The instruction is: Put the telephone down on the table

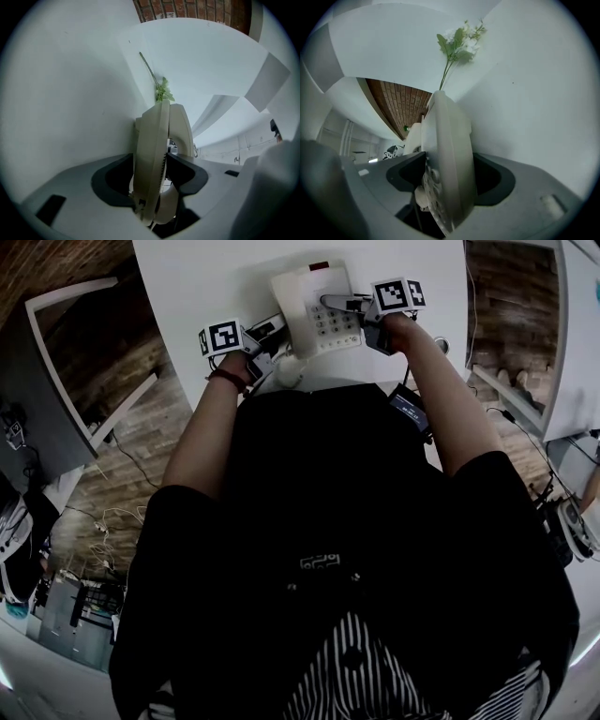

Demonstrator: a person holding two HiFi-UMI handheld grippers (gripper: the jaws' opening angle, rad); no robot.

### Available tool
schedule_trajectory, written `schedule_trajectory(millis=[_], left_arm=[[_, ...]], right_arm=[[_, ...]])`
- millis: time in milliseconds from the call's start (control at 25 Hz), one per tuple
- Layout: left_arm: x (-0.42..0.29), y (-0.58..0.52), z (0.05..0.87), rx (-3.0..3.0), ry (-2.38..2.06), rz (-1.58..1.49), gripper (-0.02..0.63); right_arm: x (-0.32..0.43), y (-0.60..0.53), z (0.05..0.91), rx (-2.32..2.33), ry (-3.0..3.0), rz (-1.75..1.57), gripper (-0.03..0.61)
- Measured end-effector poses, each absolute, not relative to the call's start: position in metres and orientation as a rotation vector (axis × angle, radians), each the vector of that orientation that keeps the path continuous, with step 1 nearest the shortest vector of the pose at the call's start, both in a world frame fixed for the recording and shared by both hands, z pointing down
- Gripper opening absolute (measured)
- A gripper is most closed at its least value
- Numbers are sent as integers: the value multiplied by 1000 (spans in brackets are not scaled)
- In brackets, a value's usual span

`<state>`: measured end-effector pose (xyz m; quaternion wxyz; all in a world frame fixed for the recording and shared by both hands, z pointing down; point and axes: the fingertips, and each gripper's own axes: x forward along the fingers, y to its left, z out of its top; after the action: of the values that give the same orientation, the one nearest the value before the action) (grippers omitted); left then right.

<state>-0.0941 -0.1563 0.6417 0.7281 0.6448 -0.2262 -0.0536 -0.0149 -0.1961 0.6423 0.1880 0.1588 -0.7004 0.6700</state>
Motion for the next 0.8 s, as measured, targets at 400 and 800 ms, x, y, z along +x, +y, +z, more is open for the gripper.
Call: schedule_trajectory(millis=[400,800], left_arm=[[-115,-167,652,1395,-657,-135,219],[-142,-160,631,1416,-760,-187,122]], right_arm=[[9,-198,649,551,-1926,1642,314],[40,-198,629,630,-1973,1669,257]])
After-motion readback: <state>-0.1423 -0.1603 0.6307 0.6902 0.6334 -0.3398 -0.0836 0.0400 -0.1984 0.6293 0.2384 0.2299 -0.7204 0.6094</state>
